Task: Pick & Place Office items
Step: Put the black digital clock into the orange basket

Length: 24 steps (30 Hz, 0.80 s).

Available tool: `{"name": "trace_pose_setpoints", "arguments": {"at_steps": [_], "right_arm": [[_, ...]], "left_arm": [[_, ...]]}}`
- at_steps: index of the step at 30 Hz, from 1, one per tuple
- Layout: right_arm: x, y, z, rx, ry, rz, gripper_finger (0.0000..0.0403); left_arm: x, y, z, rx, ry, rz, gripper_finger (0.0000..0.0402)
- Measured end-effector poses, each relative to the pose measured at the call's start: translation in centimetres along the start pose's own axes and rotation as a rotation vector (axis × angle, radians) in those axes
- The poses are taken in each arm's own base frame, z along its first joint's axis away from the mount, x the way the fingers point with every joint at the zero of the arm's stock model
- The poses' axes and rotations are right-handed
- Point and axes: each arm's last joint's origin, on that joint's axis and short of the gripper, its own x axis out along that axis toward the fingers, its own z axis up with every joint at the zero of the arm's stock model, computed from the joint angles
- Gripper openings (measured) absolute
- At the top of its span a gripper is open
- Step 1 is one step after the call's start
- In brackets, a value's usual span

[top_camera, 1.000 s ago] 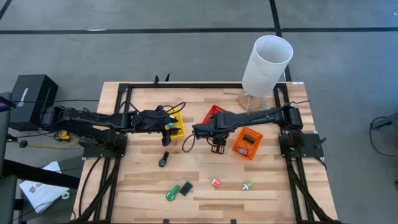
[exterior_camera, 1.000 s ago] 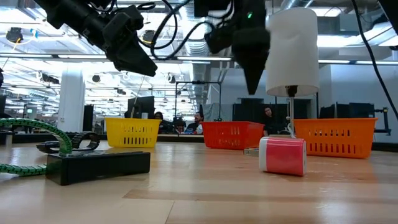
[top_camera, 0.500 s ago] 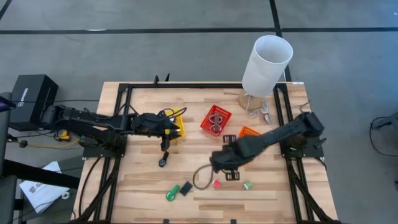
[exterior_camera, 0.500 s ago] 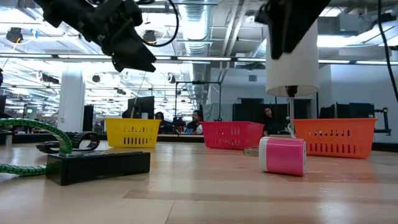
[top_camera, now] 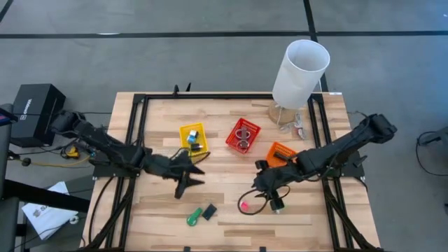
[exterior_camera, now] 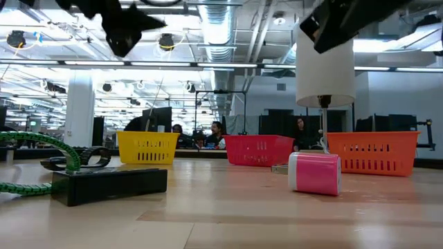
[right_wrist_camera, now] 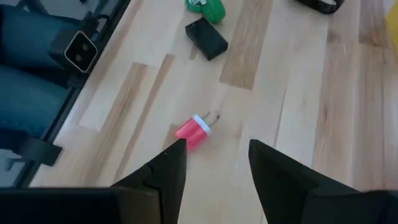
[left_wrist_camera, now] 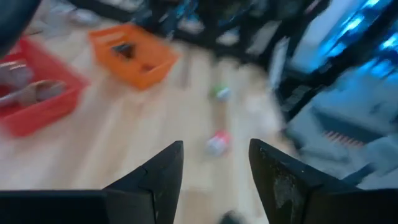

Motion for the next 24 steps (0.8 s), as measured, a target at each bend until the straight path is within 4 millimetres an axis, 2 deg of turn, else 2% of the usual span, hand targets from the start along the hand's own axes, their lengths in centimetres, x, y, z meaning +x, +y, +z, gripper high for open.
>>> {"name": "trace_pose_setpoints", "arguments": {"at_steps": [4,8,11,14,18,21,24], "right_arm": [[0.9,-0.1,-1.5,-0.06,-0.043,0.005,0.0164],[1.9,-0.5,-2.8,-0.159,-0.07,0.003,0.0164],[2.0,-1.0,-2.8,-0.161,-0.073,0.027,0.0164],[1.8,-1.6,-2.6,-0.147,-0.088,0.031,0.0164],[1.8,-2.2,-2.5,-0.129,-0.095,0.029,0.0164],[2.0,-2.3,-2.5,-0.124,-0.093,0.026,0.0164],[2.0,-2.2,-2.5,-0.134,-0.097,0.036,0.0164]], "left_arm": [[1.9,-1.9,-1.1,0.003,0.019,-0.01,0.0188],[5.1,-3.6,-1.2,0.034,0.06,0.002,0.0189],[7.8,-5.0,-1.1,0.077,0.112,-0.015,0.0189],[9.7,-5.9,-1.2,0.099,0.207,0.019,0.0189],[10.8,-6.1,-2.7,0.047,0.351,0.103,0.0189],[11.2,-6.1,-4.3,-0.054,0.403,0.151,0.0189],[11.2,-6.2,-6.1,-0.063,0.476,0.174,0.0189]]}}
